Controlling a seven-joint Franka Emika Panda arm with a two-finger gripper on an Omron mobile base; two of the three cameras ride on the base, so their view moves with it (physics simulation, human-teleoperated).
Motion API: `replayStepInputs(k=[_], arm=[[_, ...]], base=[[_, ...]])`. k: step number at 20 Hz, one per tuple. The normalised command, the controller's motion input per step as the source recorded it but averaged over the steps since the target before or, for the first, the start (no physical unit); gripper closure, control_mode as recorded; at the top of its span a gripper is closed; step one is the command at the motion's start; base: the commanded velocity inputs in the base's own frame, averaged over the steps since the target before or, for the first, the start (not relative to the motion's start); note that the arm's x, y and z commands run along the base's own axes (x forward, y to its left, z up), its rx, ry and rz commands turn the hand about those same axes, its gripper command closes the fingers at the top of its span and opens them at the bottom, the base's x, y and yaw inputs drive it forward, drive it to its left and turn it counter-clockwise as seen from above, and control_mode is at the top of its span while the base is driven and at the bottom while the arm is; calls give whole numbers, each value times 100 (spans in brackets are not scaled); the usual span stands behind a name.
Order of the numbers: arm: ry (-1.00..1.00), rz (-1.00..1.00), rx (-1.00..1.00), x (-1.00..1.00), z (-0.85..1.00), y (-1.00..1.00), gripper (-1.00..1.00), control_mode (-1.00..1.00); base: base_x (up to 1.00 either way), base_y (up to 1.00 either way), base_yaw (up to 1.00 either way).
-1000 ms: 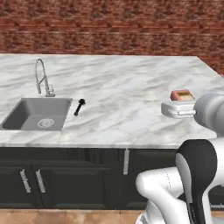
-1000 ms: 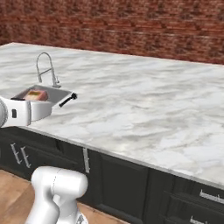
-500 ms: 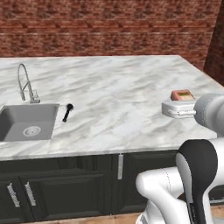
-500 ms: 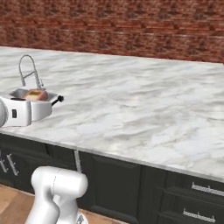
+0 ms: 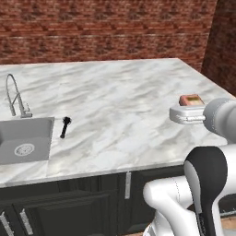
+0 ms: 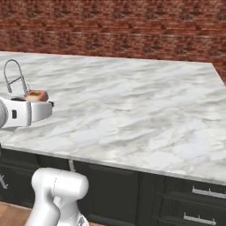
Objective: Locate and retrieve the dish brush and bar soap from the cabinet. Place them next to the sink.
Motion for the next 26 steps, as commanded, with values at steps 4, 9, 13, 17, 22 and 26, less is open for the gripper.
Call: replayStepInputs(k=[4, 9, 13, 17, 22, 26], arm=[[0, 0, 0, 0, 0, 0, 100, 100], [0, 0, 0, 0, 0, 0, 100, 100], [0, 0, 0, 0, 0, 0, 100, 100], [0, 0, 0, 0, 0, 0, 100, 100], [0, 0, 0, 0, 0, 0, 100, 100], [0, 0, 0, 0, 0, 0, 100, 100]], base=[[0, 44, -12], [0, 65, -12], [0, 73, -10], [0, 71, -8], [0, 61, -8], [0, 44, -6]])
